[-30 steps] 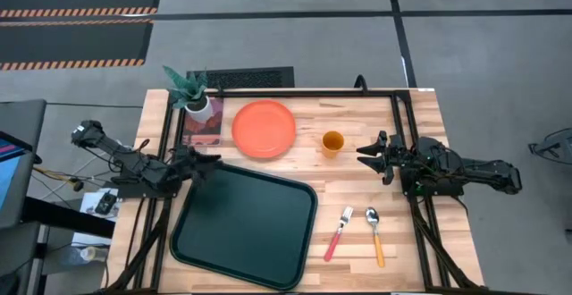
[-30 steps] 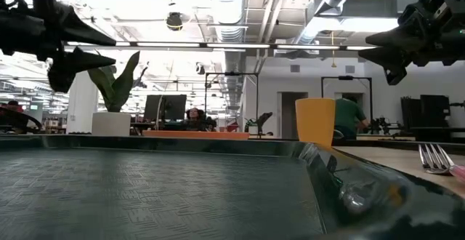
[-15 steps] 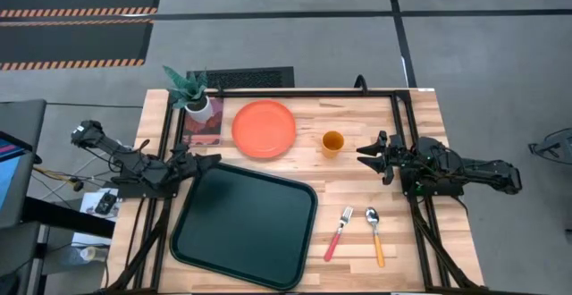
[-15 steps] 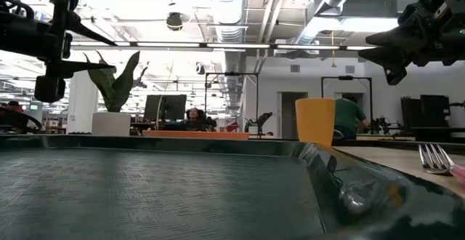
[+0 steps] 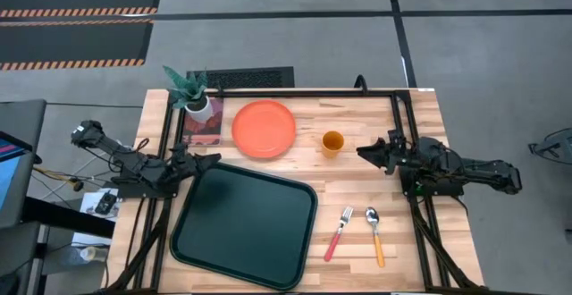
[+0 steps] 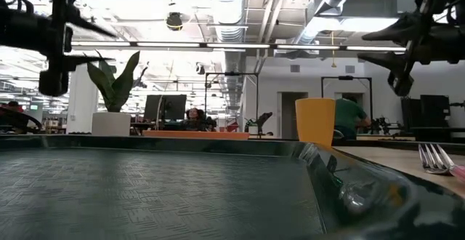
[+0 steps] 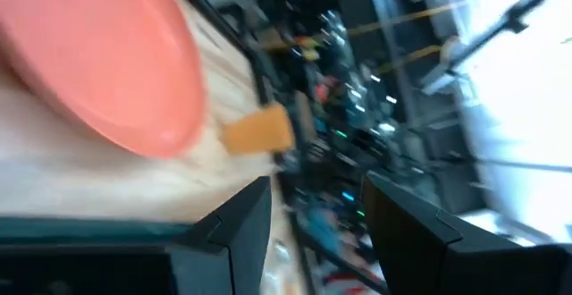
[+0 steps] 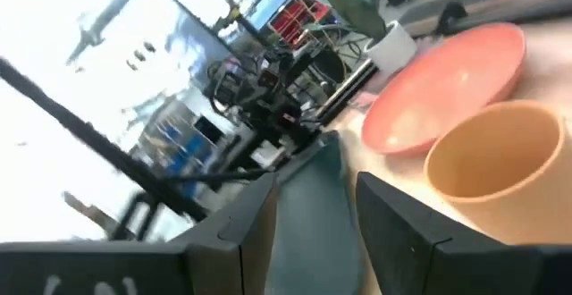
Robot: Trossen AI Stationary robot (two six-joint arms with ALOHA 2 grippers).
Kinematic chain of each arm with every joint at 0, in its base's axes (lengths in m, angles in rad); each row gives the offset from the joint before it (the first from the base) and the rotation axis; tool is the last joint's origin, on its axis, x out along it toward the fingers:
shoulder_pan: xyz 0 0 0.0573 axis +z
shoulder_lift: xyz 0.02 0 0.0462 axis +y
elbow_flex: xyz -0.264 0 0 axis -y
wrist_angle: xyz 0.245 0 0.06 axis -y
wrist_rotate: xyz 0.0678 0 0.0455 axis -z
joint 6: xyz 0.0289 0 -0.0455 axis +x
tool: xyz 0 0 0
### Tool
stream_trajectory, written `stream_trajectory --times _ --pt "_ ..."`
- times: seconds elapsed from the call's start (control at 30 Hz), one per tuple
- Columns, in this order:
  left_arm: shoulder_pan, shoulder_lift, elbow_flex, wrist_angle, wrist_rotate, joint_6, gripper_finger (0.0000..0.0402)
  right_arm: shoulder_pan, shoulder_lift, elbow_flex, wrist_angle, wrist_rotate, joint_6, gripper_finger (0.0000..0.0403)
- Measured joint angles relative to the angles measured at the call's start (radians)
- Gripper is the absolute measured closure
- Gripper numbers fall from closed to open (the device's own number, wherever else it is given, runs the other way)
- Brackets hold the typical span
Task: Pick and place plate/cup/fork/spoon on tray
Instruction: Put the orange plate on the bottom left of the black tray
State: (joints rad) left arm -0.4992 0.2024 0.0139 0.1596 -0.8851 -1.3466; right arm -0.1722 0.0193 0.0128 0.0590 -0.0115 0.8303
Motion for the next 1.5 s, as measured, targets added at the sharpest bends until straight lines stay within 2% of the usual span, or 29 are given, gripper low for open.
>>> stream_trajectory --times 0.13,0.23,0.4,0.6,0.73,0.83,0.97,1.07,1.13,1.27,1.37,1.5 --pt "0.000 0.000 0.000 0.220 0.112 0.122 0.0237 -0.001 0.000 0.000 0.002 0.090 0.050 0.0223" --pt "0.000 0.000 0.017 0.351 0.119 0.241 0.0237 -0.001 0.000 0.000 0.007 0.122 0.085 0.0220" --pt "0.001 0.031 0.128 0.366 0.065 0.414 0.0237 0.000 0.000 0.000 0.007 0.145 0.098 0.0218" --pt "0.001 0.181 0.291 0.346 0.034 0.576 0.0237 0.003 0.000 0.001 -0.008 0.144 0.206 0.0221" --pt "0.004 0.287 0.382 0.247 0.016 0.557 0.0237 0.002 0.000 0.002 -0.016 0.143 0.209 0.0221" --pt "0.019 0.366 0.444 0.142 0.040 0.514 0.0233 -0.007 0.000 0.001 0.005 0.144 0.220 0.0221" --pt "0.048 0.472 0.505 0.118 0.069 0.501 0.0206 -0.005 0.000 0.015 0.158 0.144 0.189 0.0217" --pt "0.081 0.531 0.552 0.118 0.082 0.511 0.0176 0.001 0.000 0.077 0.195 0.148 0.127 0.0202" --pt "0.114 0.560 0.580 0.100 0.129 0.528 0.0155 0.001 0.006 0.141 0.186 0.158 0.069 0.0190" --pt "0.215 0.591 0.662 -0.068 0.246 0.474 0.0122 0.002 0.080 0.276 0.176 0.170 -0.078 0.0167" --pt "0.302 0.614 0.742 -0.292 0.304 0.414 0.0112 0.002 0.185 0.406 0.074 0.171 -0.171 0.0155" --pt "0.431 0.648 0.839 -0.541 0.370 0.397 0.0110 0.000 0.369 0.576 -0.202 0.187 -0.226 0.0152"
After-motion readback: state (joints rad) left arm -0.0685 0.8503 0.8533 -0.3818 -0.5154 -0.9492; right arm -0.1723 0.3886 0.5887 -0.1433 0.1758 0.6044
